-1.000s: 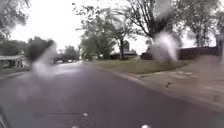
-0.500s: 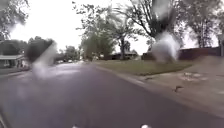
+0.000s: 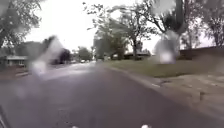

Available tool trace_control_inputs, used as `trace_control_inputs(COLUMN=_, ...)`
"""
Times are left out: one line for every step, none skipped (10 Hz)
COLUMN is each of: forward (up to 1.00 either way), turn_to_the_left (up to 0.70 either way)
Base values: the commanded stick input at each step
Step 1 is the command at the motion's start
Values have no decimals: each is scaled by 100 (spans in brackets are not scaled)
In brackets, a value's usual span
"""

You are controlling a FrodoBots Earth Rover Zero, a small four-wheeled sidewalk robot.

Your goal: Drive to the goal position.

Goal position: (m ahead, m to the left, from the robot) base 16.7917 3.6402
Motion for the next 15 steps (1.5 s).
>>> trace_control_inputs(forward=70, turn_to_the_left=0)
trace_control_inputs(forward=70, turn_to_the_left=0)
trace_control_inputs(forward=70, turn_to_the_left=0)
trace_control_inputs(forward=70, turn_to_the_left=0)
trace_control_inputs(forward=70, turn_to_the_left=0)
trace_control_inputs(forward=70, turn_to_the_left=0)
trace_control_inputs(forward=70, turn_to_the_left=0)
trace_control_inputs(forward=70, turn_to_the_left=0)
trace_control_inputs(forward=70, turn_to_the_left=0)
trace_control_inputs(forward=70, turn_to_the_left=0)
trace_control_inputs(forward=70, turn_to_the_left=0)
trace_control_inputs(forward=70, turn_to_the_left=0)
trace_control_inputs(forward=70, turn_to_the_left=0)
trace_control_inputs(forward=70, turn_to_the_left=0)
trace_control_inputs(forward=70, turn_to_the_left=0)
